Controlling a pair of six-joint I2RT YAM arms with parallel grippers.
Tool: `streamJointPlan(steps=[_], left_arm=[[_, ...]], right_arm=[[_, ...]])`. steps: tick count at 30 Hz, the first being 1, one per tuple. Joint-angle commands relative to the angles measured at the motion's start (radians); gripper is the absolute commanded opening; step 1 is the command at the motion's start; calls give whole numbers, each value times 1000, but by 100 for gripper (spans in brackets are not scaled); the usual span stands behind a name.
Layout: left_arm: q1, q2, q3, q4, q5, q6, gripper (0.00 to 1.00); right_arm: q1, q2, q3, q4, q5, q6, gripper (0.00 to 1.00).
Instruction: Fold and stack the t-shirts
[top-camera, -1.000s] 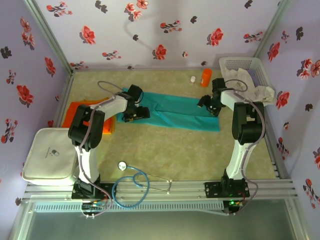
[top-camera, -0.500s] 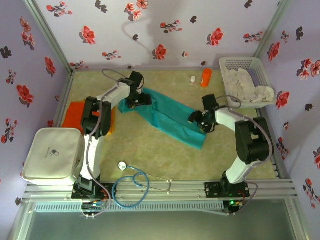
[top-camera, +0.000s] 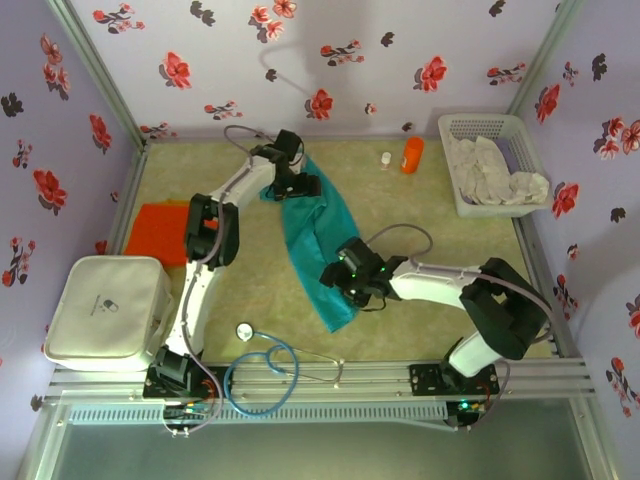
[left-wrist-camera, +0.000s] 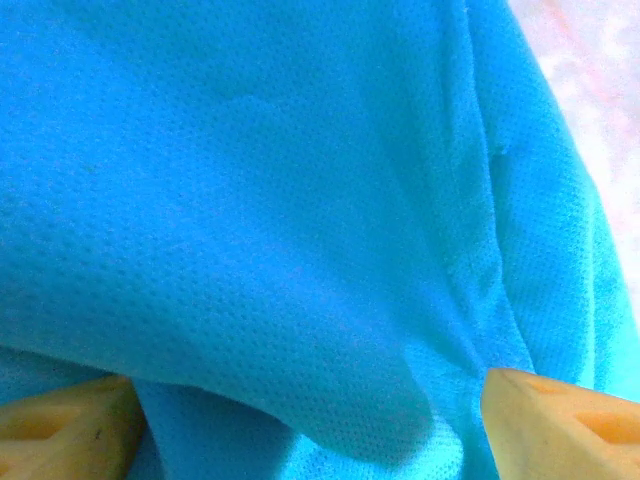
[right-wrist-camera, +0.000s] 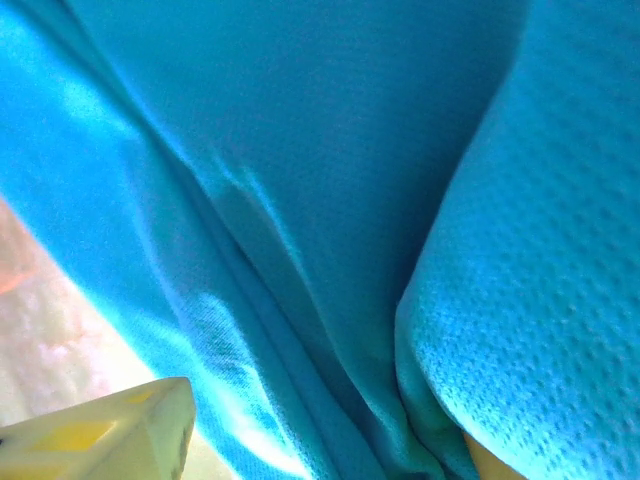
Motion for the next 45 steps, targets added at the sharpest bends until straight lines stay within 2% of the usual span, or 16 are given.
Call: streamJointPlan(steps=[1, 6, 11, 14, 19, 22, 27, 31, 33, 45], left_arm=[[-38, 43, 70, -23, 36, 24, 81], [-38, 63, 131, -26, 35, 56, 82], [-4, 39, 159, -89, 9, 99, 82], [22, -29, 112, -96, 7, 117, 82], [48, -169, -21, -56, 26, 126, 81], [63, -221, -90, -47, 26, 118, 81], [116, -238, -181, 9, 30, 73, 79], [163, -184, -173, 53, 85, 52, 67], [177, -151, -155, 60, 119, 33, 59], [182, -58, -152, 139, 137, -60, 51]], right_arm=[[68, 110, -39, -38, 24, 122, 72], [128, 152, 14, -15, 26, 148, 72], [148, 74, 52, -157, 88, 119, 73], [146, -27, 61, -267, 146, 82, 75], [146, -152, 88, -404, 181, -87, 76], [117, -221, 63, -458, 204, -120, 75], [-21, -328, -24, -435, 163, -181, 70], [-115, -338, -72, -387, 92, -252, 66], [-129, -320, -77, -377, 79, -291, 64], [-128, -238, -196, -120, -24, -254, 50]])
